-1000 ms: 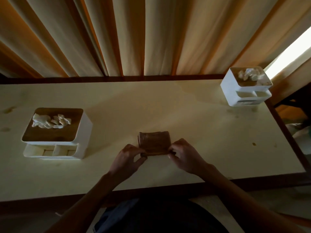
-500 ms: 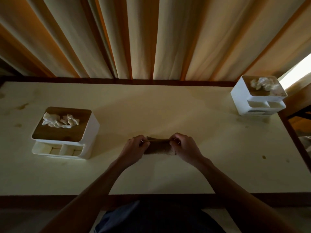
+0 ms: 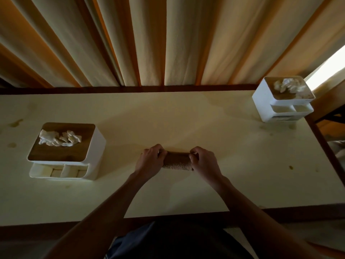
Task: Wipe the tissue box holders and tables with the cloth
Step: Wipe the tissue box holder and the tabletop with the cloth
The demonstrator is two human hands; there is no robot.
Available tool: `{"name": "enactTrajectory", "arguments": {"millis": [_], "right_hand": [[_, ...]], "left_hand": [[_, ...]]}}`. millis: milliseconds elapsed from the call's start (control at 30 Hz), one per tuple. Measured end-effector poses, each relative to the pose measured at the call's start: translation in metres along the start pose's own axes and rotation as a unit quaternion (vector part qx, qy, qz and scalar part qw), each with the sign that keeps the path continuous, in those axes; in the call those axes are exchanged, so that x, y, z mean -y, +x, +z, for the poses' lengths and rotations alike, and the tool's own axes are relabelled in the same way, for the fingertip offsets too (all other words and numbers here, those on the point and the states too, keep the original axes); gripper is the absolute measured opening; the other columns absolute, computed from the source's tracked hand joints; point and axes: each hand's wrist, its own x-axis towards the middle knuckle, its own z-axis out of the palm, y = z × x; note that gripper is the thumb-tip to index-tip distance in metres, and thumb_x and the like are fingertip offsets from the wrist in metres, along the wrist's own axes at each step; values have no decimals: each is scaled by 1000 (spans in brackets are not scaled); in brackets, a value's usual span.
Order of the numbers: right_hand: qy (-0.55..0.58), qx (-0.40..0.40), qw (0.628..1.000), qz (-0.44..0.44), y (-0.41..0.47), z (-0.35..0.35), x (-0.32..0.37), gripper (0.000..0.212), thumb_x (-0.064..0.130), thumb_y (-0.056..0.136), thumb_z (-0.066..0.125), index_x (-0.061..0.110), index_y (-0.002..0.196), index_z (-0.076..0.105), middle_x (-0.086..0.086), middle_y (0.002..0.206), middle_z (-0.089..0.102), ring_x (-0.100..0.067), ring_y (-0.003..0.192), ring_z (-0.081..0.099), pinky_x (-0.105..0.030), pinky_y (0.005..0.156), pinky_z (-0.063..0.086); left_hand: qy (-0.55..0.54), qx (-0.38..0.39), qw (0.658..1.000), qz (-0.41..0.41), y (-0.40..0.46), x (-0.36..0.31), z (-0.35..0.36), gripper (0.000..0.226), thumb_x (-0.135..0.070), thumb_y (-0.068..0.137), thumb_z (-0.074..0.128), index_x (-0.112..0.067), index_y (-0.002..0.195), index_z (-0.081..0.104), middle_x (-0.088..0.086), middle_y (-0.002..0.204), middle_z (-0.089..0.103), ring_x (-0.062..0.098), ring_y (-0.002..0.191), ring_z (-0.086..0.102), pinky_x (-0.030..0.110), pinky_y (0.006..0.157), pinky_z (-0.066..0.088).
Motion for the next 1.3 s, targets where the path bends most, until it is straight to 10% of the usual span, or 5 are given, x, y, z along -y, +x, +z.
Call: {"name": "enactTrajectory", "arguments": {"millis": [467, 733, 967, 1300], "right_hand": [[-15, -15, 999, 39, 2, 2, 0, 11, 28, 95, 62, 17, 98, 67, 1, 78, 66, -23, 88, 65, -33, 71, 47], [-35, -88, 985, -145, -10, 6, -16, 31, 32, 93, 55, 10, 111, 68, -9, 115, 64, -32, 104, 58, -40, 82, 52], [-166, 59, 952, -251, -22, 7, -44, 77, 66, 87, 48, 15, 145, 51, 0, 154, 43, -27, 137, 39, -43, 103, 37], [-225, -71, 923, -303, -38, 29, -28, 43, 44, 90, 53, 17, 118, 69, 0, 108, 66, -26, 91, 58, -35, 73, 45]], "left_hand": [[182, -35, 982, 41, -4, 4, -7, 33, -49, 98, 47, -29, 122, 58, 2, 112, 64, 28, 103, 62, 34, 72, 45], [233, -156, 934, 221, -22, 16, -8, 39, -40, 89, 43, -14, 107, 68, 6, 106, 64, 31, 93, 62, 43, 73, 49], [312, -61, 906, 281, -45, 45, 15, 58, -39, 91, 47, -5, 138, 53, 10, 153, 41, 22, 143, 32, 58, 100, 42], [272, -15, 926, 261, -39, 45, 12, 73, -37, 85, 71, -11, 146, 41, 3, 155, 38, 21, 143, 35, 61, 103, 39]]}}
